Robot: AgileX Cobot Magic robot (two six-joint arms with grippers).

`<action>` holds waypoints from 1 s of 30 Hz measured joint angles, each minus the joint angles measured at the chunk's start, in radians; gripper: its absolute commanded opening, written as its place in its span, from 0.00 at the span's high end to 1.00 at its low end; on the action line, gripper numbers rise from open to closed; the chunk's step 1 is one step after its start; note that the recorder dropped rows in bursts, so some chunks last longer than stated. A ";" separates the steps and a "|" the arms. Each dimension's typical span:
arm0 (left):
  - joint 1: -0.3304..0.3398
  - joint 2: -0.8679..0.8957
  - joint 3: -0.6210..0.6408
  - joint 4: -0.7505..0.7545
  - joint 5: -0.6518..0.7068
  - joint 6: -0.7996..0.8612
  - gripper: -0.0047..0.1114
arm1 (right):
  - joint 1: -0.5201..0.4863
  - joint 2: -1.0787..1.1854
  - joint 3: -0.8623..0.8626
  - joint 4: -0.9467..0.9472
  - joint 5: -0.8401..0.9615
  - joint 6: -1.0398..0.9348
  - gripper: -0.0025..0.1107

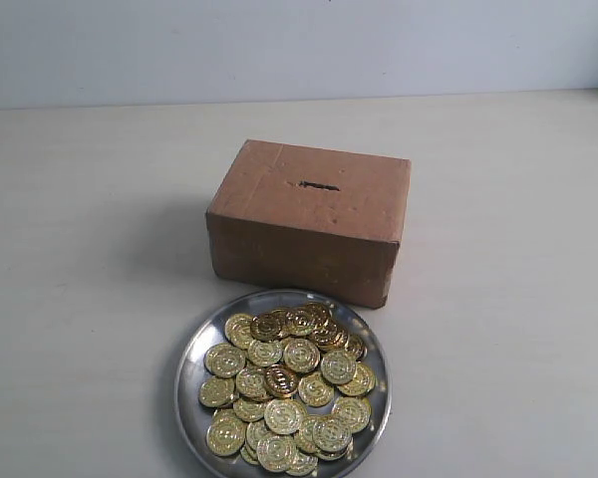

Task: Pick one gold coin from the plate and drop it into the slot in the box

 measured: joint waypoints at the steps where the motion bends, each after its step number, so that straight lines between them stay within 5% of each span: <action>1: 0.000 0.000 0.000 -0.004 0.005 -0.006 0.96 | 0.000 0.000 0.000 0.000 0.017 0.000 0.98; 15: 0.000 0.000 -0.015 -0.143 0.125 0.082 0.96 | 0.000 0.035 -0.218 0.032 0.206 -0.019 0.98; 30: -0.114 0.010 -0.198 -0.317 0.235 1.008 0.96 | 0.143 0.662 -0.690 0.205 0.706 -0.576 0.98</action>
